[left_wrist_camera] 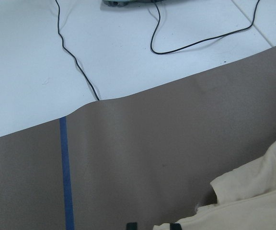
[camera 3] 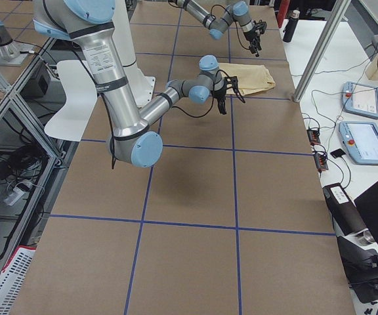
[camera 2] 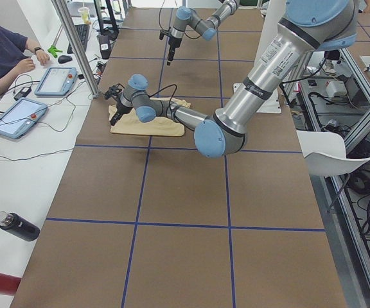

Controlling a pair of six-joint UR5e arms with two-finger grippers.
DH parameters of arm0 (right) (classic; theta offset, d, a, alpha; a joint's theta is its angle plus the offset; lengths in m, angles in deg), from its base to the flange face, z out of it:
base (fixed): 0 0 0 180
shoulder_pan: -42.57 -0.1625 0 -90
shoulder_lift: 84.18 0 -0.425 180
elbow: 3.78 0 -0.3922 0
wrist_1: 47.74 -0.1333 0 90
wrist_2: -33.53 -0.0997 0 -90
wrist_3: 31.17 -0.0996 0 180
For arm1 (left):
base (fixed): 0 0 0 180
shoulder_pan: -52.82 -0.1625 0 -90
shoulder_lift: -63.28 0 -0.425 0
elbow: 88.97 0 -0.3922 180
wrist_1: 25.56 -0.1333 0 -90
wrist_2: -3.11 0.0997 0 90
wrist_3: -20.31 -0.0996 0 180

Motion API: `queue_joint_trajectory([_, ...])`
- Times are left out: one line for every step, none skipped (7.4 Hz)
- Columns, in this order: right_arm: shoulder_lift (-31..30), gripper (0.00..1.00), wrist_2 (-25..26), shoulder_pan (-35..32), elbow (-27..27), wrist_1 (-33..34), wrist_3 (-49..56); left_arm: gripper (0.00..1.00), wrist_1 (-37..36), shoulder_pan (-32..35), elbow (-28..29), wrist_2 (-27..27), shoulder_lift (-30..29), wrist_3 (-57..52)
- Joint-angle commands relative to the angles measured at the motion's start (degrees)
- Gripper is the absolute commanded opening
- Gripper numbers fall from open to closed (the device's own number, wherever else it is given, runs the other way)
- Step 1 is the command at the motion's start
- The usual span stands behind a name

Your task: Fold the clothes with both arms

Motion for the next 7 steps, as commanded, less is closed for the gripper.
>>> queue_joint_trajectory([11.55, 0.92, 6.91, 5.78, 7.54, 5.11, -12.43, 1.0, 0.06, 0.14, -7.12, -0.96, 6.02, 0.32])
queue_joint_trajectory([16.21, 0.81, 8.94, 7.37, 12.28, 5.21, -15.18, 1.0, 0.06, 0.14, -7.83, -0.96, 6.39, 0.5])
queue_joint_trajectory([20.17, 0.65, 10.27, 9.38, 15.64, 8.43, -17.29, 1.0, 0.06, 0.05, -7.84, -0.96, 6.48, 0.76])
queue_joint_trajectory([21.51, 0.53, 12.37, 11.14, 16.45, 9.33, -18.36, 1.0, 0.06, 0.05, -8.62, -0.96, 7.26, 0.85])
queue_joint_trajectory([21.61, 0.52, 14.04, 12.12, 17.24, 9.34, -17.76, 1.0, 0.06, 0.05, -9.06, -1.05, 7.97, 0.85])
queue_joint_trajectory([22.4, 0.51, 14.23, 12.13, 18.56, 9.34, -17.23, 1.0, 0.06, 0.05, -9.07, -1.05, 8.06, 0.85])
queue_joint_trajectory([23.1, 0.51, 14.32, 12.22, 20.22, 9.42, -16.27, 1.0, 0.06, -0.03, -9.07, -1.14, 8.06, 0.94])
